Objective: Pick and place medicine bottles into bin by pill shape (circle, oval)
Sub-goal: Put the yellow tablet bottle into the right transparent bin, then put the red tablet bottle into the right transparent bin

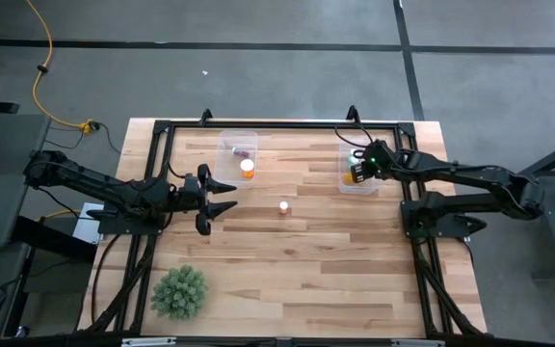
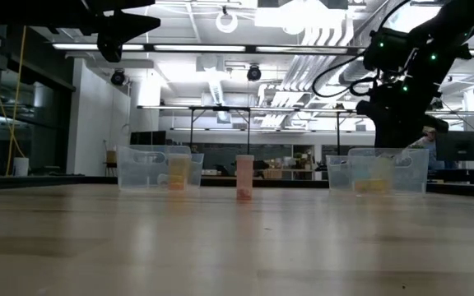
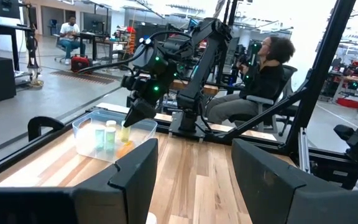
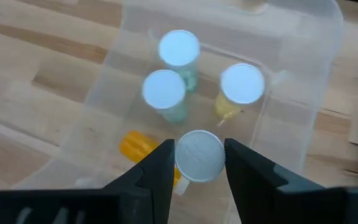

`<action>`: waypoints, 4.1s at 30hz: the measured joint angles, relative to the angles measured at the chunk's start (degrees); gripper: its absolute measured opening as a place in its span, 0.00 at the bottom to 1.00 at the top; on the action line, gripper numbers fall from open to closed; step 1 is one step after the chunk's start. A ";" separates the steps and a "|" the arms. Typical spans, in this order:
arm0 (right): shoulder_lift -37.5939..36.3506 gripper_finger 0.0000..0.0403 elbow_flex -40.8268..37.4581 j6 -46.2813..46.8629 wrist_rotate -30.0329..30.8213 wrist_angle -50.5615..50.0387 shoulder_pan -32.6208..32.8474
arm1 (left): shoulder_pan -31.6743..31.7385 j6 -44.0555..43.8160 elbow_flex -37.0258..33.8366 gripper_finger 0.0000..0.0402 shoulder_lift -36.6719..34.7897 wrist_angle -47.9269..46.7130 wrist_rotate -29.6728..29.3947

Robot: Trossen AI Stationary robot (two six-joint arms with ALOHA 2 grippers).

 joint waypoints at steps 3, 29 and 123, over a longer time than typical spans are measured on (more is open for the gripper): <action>0.00 0.35 -0.43 -0.12 0.09 0.21 -1.22 | -0.01 0.02 0.00 0.49 0.00 -0.03 0.00; -4.44 0.44 1.65 -15.78 -0.82 21.27 8.53 | -0.01 -0.34 0.00 0.49 0.00 -0.12 0.00; 44.11 0.44 21.78 -33.12 0.05 40.92 33.51 | -0.01 2.19 0.00 0.49 0.00 -0.35 -0.02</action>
